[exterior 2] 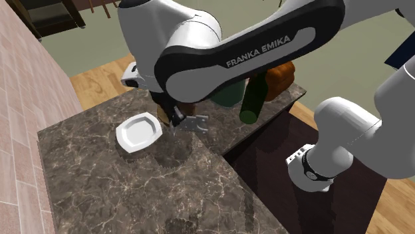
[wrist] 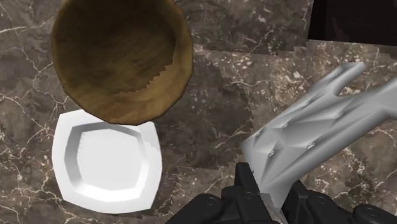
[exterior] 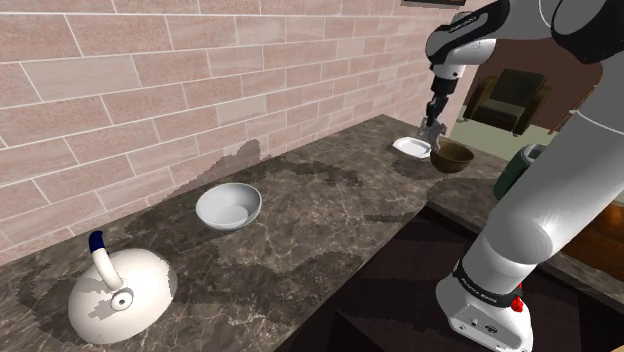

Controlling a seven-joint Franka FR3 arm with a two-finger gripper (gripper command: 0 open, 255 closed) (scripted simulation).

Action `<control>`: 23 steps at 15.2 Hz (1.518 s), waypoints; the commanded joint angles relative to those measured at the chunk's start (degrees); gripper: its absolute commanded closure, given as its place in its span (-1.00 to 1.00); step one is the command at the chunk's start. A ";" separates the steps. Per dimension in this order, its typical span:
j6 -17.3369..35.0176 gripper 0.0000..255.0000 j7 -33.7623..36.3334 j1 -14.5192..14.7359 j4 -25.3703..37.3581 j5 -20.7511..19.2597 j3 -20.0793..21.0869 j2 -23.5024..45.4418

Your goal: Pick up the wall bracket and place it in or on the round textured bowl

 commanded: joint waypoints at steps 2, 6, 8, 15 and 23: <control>-1.14 1.00 -6.10 -1.86 4.72 3.09 -2.70 4.47; -3.11 1.00 -14.17 -5.58 11.72 8.41 -5.23 11.49; -4.49 1.00 -18.07 -8.24 15.74 11.33 -5.84 15.36; -9.97 1.00 -28.42 -19.51 30.70 20.26 -5.24 28.38; -4.50 1.00 -29.26 -19.41 26.17 21.50 -4.48 29.73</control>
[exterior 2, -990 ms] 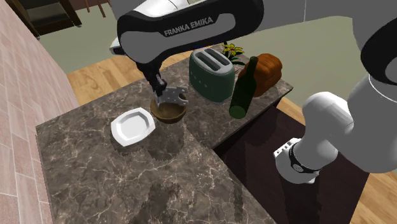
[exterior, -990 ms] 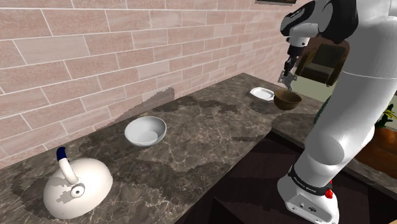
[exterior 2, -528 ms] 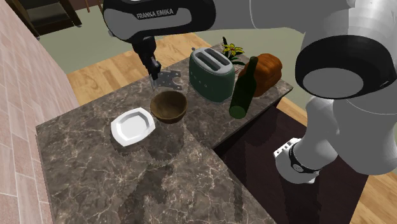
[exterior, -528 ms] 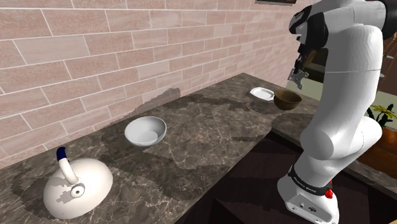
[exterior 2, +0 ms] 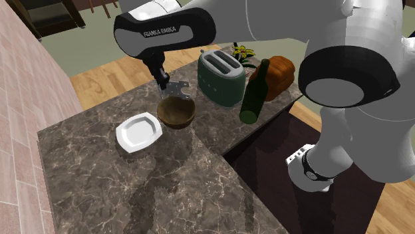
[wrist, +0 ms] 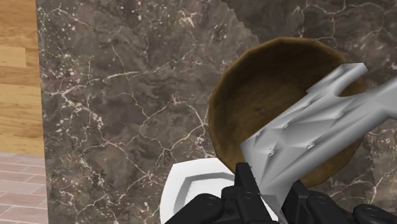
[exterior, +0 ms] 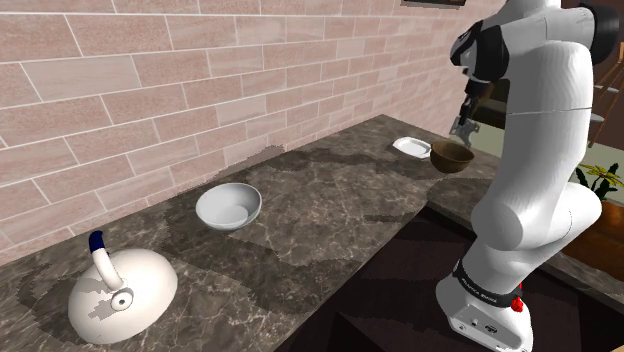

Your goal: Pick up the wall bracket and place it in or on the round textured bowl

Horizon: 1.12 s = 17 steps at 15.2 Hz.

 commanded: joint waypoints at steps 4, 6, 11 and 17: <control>3.16 1.00 -0.65 -0.13 -2.35 0.98 0.56 1.08; 4.42 1.00 -0.94 -0.24 -3.19 1.45 0.84 1.63; 5.82 1.00 -1.28 -0.39 -4.07 2.03 1.19 2.30; 5.82 -1.00 -1.28 -0.39 -4.08 2.02 1.19 2.30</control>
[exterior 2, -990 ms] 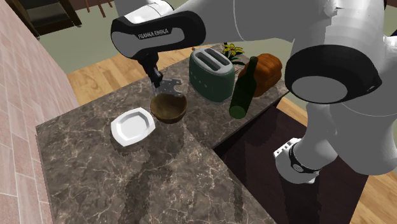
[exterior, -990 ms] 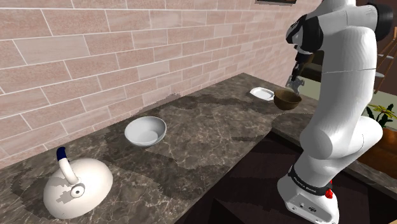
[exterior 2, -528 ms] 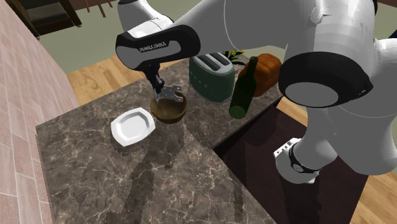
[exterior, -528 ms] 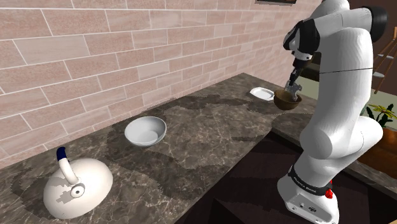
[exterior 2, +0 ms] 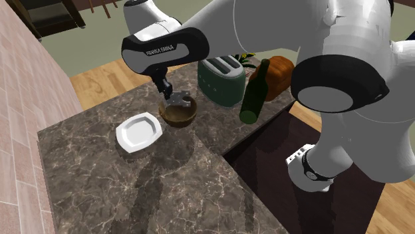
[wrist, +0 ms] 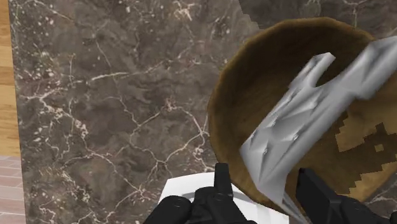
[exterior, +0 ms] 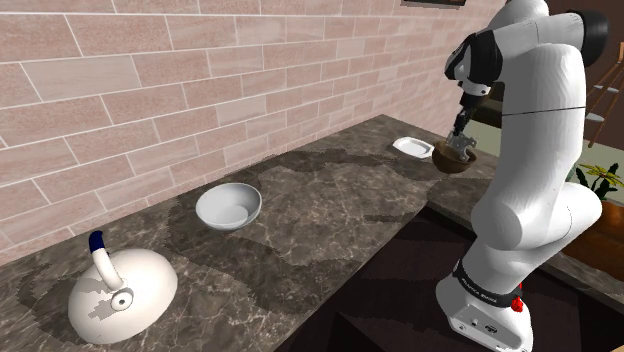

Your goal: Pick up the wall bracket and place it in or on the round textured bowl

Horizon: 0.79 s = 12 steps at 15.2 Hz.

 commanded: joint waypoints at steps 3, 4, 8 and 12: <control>-0.01 -1.00 0.00 -0.01 0.00 0.00 0.00 0.01; -0.01 -1.00 0.00 -0.01 0.00 0.00 0.00 0.01; -4.74 -1.00 1.12 0.41 3.22 -1.74 -1.03 -2.00; -6.04 -1.00 1.38 0.45 4.21 -2.12 -1.24 -2.42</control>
